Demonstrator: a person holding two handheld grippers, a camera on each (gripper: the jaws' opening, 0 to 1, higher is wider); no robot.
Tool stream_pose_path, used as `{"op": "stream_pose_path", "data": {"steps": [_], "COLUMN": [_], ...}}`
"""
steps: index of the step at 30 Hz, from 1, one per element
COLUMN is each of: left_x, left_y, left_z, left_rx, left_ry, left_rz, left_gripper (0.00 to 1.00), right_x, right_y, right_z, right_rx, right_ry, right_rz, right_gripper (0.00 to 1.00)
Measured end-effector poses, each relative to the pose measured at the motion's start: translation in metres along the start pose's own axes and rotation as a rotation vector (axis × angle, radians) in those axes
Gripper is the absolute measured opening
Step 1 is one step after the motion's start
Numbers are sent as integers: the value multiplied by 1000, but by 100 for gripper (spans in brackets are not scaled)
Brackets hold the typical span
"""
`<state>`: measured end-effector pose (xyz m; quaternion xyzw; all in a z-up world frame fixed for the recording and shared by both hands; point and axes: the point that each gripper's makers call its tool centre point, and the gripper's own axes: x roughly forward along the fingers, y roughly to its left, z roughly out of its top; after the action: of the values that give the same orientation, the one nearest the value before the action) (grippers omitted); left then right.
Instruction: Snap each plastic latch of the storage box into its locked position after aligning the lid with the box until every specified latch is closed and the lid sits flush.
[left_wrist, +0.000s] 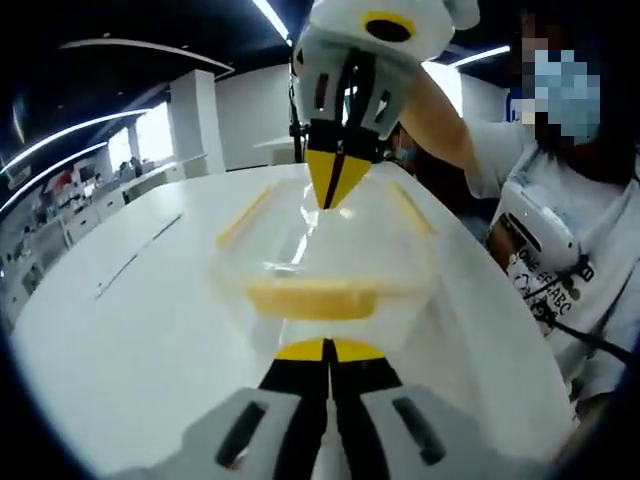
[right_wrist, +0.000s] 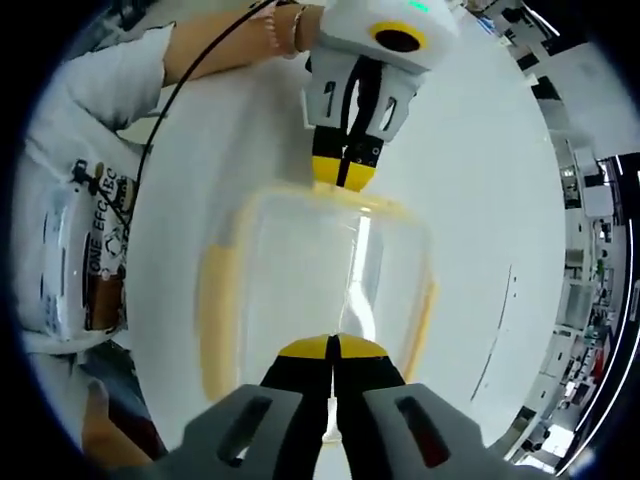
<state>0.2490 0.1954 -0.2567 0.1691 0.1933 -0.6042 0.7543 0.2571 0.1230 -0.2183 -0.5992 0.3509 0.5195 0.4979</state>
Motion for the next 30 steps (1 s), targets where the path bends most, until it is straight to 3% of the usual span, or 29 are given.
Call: {"op": "stream_pose_path", "data": {"steps": [12,17,21,24,26,30], "left_x": [-1,-2,-10,-21,-31,-43], "left_y": [2,10,20,31,42,51], "left_z": [-4,-5,-13,-10,-6,15], "left_rx": [-18,-31,-47,-60,-59,-25], "left_ry": [-16,-28,-5,-24,-41,-68], "left_rz": [4,37,73,126,188,252], "left_gripper": [0,5,5,6,7,7], "right_x": [1,-1,-2,-3,-3,-3], "right_y": [1,1,2,1,0,-1], "right_z": [3,4,6,7,8,8], "right_rx": [2,2,-24,-46,-64,-79], "right_ry": [17,-54,-79,-85,-92,-117], "right_rz": [-7,-23,-63,-96,-120,-146], "right_gripper": [0,0,0,0,0,0]}}
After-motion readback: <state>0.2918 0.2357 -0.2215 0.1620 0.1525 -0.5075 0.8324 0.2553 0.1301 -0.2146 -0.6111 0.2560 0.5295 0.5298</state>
